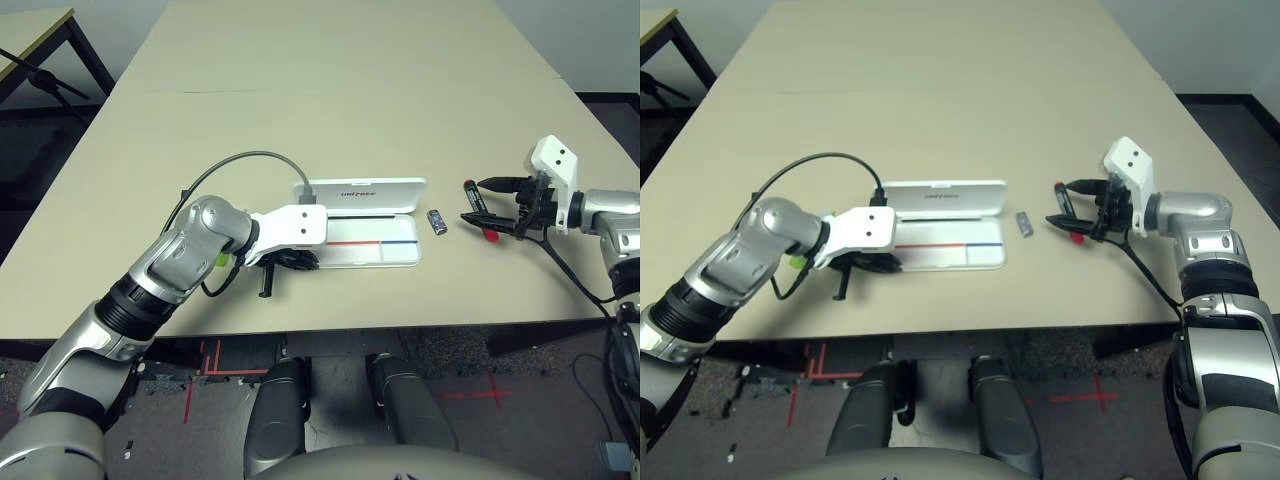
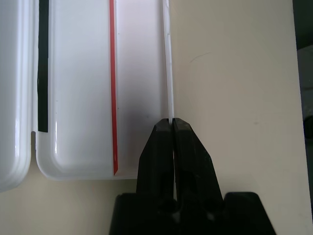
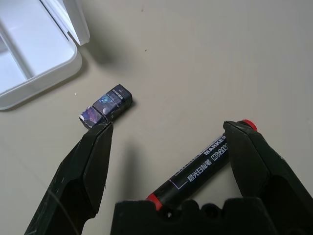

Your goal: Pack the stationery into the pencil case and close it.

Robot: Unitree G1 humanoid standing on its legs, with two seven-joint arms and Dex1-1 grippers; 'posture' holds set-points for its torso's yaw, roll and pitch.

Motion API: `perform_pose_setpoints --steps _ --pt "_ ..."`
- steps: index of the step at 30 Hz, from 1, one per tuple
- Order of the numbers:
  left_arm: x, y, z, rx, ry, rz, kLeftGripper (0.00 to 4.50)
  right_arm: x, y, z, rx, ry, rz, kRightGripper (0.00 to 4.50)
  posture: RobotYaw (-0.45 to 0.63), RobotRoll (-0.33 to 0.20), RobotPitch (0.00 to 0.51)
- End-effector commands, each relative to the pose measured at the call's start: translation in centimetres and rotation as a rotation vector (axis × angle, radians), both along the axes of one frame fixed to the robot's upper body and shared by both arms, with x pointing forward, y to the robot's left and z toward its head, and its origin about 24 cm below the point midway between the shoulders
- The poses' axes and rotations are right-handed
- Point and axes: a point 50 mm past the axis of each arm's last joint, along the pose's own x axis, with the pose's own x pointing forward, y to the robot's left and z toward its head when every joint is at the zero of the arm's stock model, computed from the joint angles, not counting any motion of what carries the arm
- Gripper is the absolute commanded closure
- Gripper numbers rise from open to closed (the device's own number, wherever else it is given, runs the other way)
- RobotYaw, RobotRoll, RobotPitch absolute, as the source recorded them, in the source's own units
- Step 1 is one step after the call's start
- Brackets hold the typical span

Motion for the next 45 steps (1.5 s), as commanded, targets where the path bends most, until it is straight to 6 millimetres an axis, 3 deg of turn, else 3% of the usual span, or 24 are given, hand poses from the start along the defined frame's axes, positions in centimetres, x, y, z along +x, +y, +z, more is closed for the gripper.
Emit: perform_pose_setpoints --steps 1,17,20,27,30,37,45 --pt "-0.3 0.2 0.2 -0.009 -0.01 0.022 4.48 0.0 0.0 -0.3 -0.01 0.011 0.005 0.0 0.04 0.0 0.148" --pt "-1.0 0.2 -0.1 -0.031 0.014 0.05 4.48 0.4 0.5 -0.3 -0.012 0.006 0.018 0.0 0.05 0.0 0.15" --pt "-1.0 0.1 0.1 -0.041 0.0 0.046 3.74 0.4 0.5 -0.3 -0.013 0.004 0.019 0.0 0.05 0.0 0.15" --pt "-0.9 0.2 0.7 -0.065 -0.019 0.044 0.95 0.5 0.5 -0.1 -0.015 -0.002 0.021 0.0 0.05 0.0 0.143" --pt "-1.0 0.3 1.4 -0.109 -0.033 0.032 0.04 0.6 0.5 0.0 -0.016 -0.008 0.021 0.0 0.05 0.0 0.142" --pt "-1.3 1.4 2.4 -0.157 -0.039 0.019 0.04 0.6 0.2 0.5 -0.018 -0.028 0.016 0.0 0.05 0.0 0.138" --pt "-2.0 2.7 4.1 -0.192 -0.075 0.043 0.04 0.4 -1.3 2.4 -0.023 -0.079 -0.049 0.0 0.05 0.0 0.133"
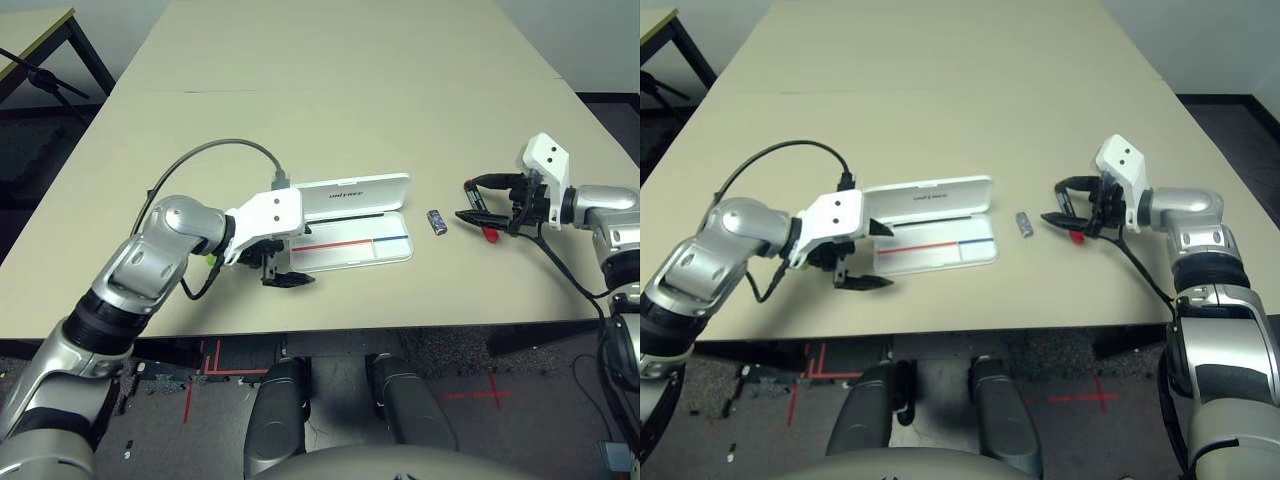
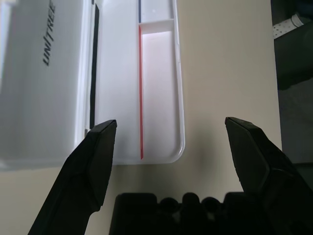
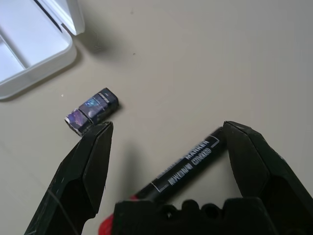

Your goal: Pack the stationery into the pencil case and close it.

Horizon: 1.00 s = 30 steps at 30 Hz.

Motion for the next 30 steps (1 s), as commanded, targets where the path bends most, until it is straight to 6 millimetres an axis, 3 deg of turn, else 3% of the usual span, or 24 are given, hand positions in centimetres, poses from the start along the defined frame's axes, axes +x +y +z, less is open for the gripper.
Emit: perform_pose_setpoints --steps 1,9,18,30 --pt "-0.5 0.1 0.6 -0.03 -0.01 -0.003 0.04 -0.1 -0.7 1.2 0.023 -0.03 -0.043 0.0 0.05 0.0 0.133" --pt "-0.3 0.3 1.3 -0.089 -0.03 0.027 0.04 0.5 -1.0 2.4 0.108 0.019 -0.349 0.0 0.04 0.0 0.13" --pt "-0.3 -0.3 1.1 -0.087 -0.03 0.023 0.04 1.4 2.3 4.1 0.105 0.198 -0.581 0.0 0.05 0.0 0.125" --pt "-0.8 -0.2 0.9 -0.072 -0.033 0.031 0.04 0.3 3.3 0.2 0.016 0.392 -0.549 0.0 0.08 0.0 0.122"
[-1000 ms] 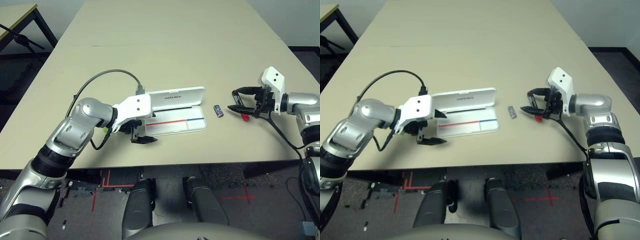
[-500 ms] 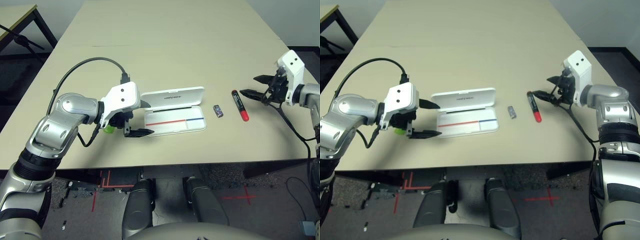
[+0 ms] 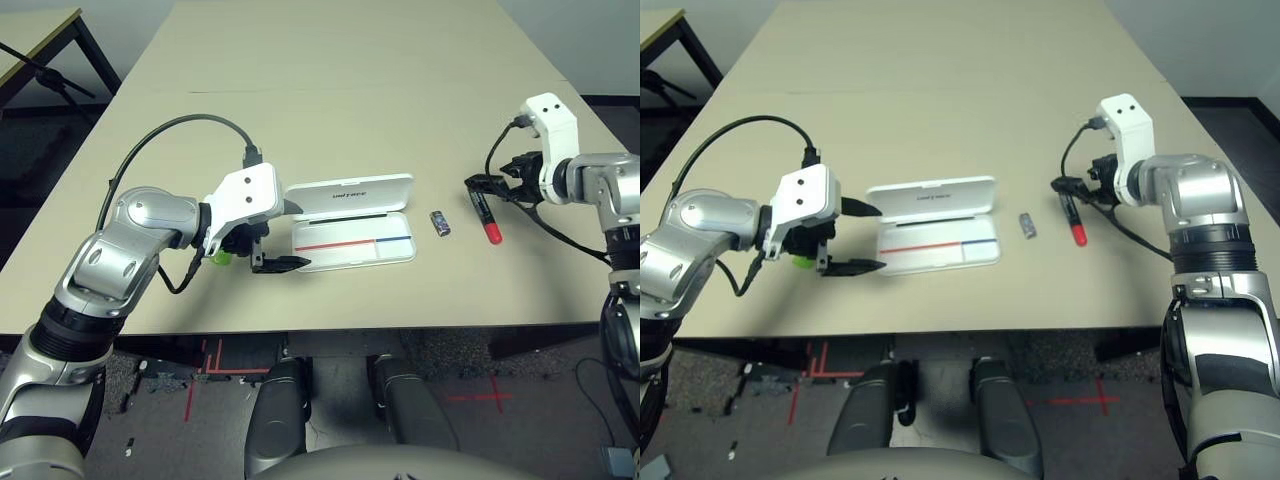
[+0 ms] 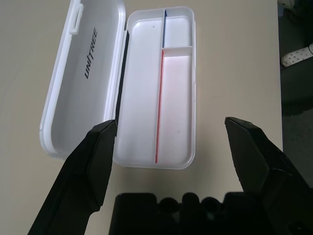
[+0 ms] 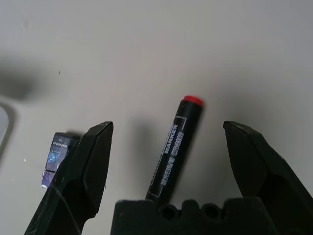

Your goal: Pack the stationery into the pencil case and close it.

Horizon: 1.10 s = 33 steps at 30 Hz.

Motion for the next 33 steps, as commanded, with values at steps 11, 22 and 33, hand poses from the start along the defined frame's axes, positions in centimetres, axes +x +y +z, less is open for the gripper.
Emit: perform_pose_setpoints --steps 11,22,33 --pt "-0.7 -0.1 -0.3 0.016 0.007 0.003 0.04 -0.9 -0.2 -4.3 -0.035 0.149 -0.005 0.0 0.11 0.0 0.119" --pt "-0.8 0.0 -0.8 0.019 0.017 0.006 0.0 -1.1 -1.6 -5.6 -0.068 0.161 -0.056 1.0 0.11 0.0 0.122" --pt "-0.7 -0.1 -1.0 0.019 0.022 -0.003 0.0 -0.8 -3.2 -2.5 -0.168 0.072 0.035 3.98 0.09 0.0 0.129"
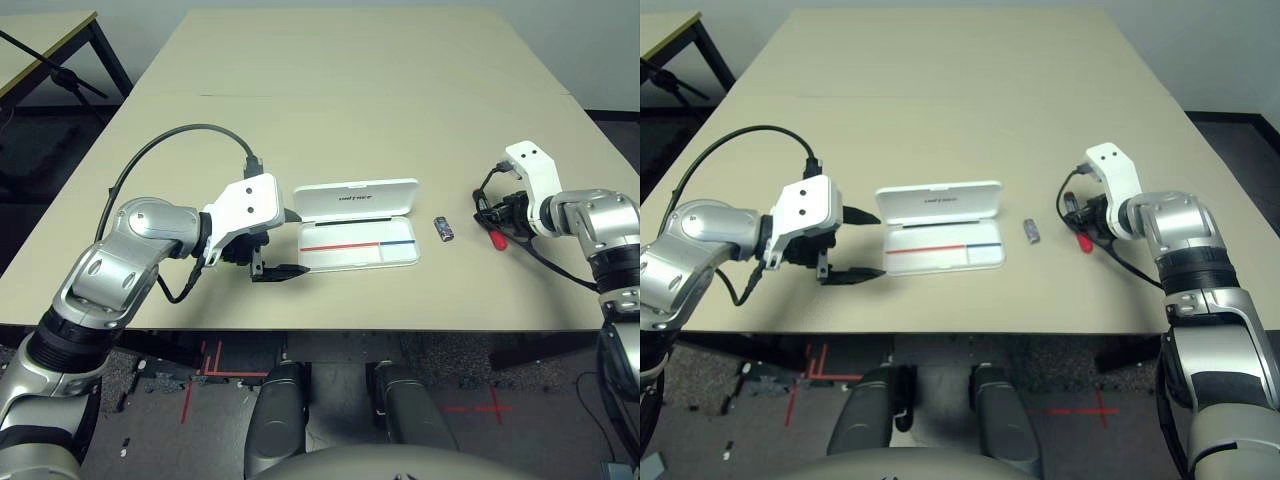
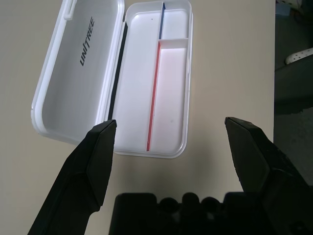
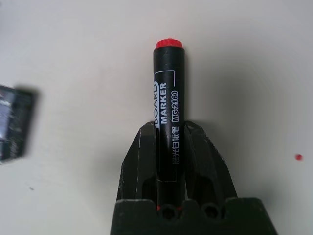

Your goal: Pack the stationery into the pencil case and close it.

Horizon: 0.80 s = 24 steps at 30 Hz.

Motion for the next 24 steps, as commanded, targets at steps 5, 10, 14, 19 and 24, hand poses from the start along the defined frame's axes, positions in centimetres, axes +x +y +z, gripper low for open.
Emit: perform_pose_setpoints --steps 5,10,14,19,24 --pt "-0.1 -0.2 -0.3 0.012 0.008 -0.021 0.0 -0.4 -0.7 3.8 -0.056 -0.052 0.211 3.98 0.08 0.0 0.131" --pt "-0.1 -0.2 -0.4 0.014 0.012 -0.026 0.0 -1.1 -0.6 5.9 -0.134 -0.045 0.374 3.98 0.07 0.0 0.136" --pt "-0.1 -0.2 -0.5 0.017 0.015 -0.029 0.0 -1.7 -0.1 6.8 -0.166 -0.038 0.554 3.98 0.06 0.0 0.141" --pt "0.0 -0.1 -0.6 0.024 0.02 -0.031 0.0 -2.4 1.3 7.5 -0.131 -0.025 0.771 3.98 0.06 0.0 0.148" --pt "0.0 -0.3 -0.7 0.023 0.024 -0.035 0.0 -2.7 3.8 8.3 -0.072 -0.027 0.945 3.98 0.06 0.0 0.155"
